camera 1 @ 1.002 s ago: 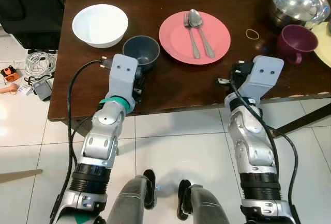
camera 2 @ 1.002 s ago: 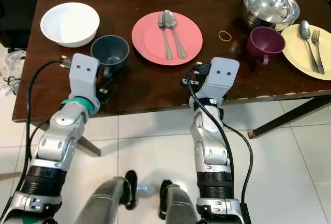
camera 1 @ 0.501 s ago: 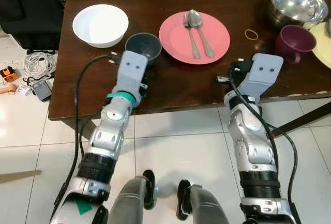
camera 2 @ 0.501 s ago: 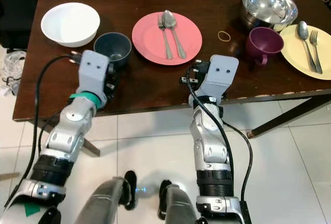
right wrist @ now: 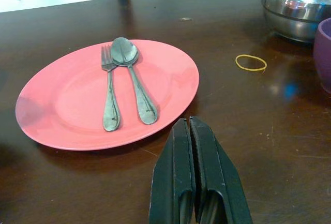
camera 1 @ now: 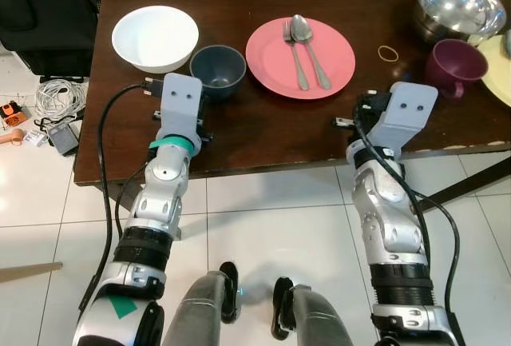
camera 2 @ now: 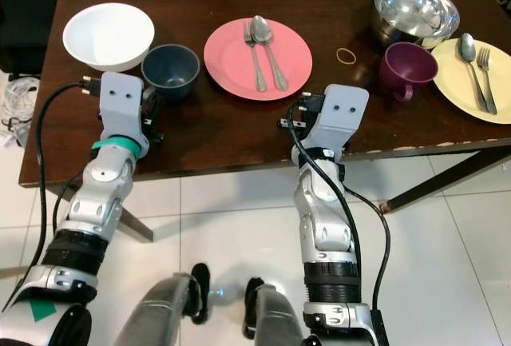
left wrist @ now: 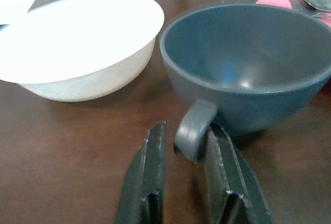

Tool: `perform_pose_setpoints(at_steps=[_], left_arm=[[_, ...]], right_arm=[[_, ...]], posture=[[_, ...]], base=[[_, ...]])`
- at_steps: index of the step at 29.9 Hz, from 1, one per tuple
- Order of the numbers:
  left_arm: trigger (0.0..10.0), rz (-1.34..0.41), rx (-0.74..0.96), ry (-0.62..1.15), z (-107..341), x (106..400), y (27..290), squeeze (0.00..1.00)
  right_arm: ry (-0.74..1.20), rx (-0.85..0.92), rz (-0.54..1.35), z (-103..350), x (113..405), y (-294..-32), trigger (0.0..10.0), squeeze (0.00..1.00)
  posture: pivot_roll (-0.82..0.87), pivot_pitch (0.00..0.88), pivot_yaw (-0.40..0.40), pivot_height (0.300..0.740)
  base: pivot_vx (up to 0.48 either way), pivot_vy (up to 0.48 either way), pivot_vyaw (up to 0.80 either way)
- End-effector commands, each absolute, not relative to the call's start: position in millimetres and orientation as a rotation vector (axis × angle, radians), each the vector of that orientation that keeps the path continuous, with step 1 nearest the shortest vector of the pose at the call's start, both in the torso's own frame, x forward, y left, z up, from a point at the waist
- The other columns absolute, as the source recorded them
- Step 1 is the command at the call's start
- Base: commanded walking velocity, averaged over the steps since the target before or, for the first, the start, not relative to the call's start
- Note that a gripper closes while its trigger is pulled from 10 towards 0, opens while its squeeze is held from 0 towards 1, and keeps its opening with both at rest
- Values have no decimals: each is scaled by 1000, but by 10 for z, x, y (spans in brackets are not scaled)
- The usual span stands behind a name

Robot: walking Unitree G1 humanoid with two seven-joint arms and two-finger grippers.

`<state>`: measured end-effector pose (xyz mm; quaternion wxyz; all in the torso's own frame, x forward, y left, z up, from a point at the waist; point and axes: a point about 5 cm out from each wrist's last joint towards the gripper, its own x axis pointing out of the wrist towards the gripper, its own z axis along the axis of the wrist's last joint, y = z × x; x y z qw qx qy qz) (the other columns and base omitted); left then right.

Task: Setting the table

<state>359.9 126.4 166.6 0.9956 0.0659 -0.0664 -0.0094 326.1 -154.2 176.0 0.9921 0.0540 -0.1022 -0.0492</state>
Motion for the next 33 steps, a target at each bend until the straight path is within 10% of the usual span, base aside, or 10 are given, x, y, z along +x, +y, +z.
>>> perform_pose_setpoints(at_steps=[1,17,18,33], left_arm=[[0,-9,128,-111,1590,3593,1283,0],[0,21,198,-212,1713,3598,1339,0],[10000,-30,220,-241,1756,3557,1295,0],[10000,-248,168,-278,2123,3264,1506,0]], right_arm=[[-187,112,-107,1700,3253,-1554,10000,0],[-184,114,-109,1692,3249,-1557,10000,0],[-184,114,-109,1692,3248,-1556,10000,0],[-189,73,-136,1683,3205,-1668,10000,0]], posture=[[119,174,47,740],[118,179,47,740],[122,180,52,740],[137,134,58,740]], base=[[0,0,0],[0,0,0],[0,0,0],[0,0,0]])
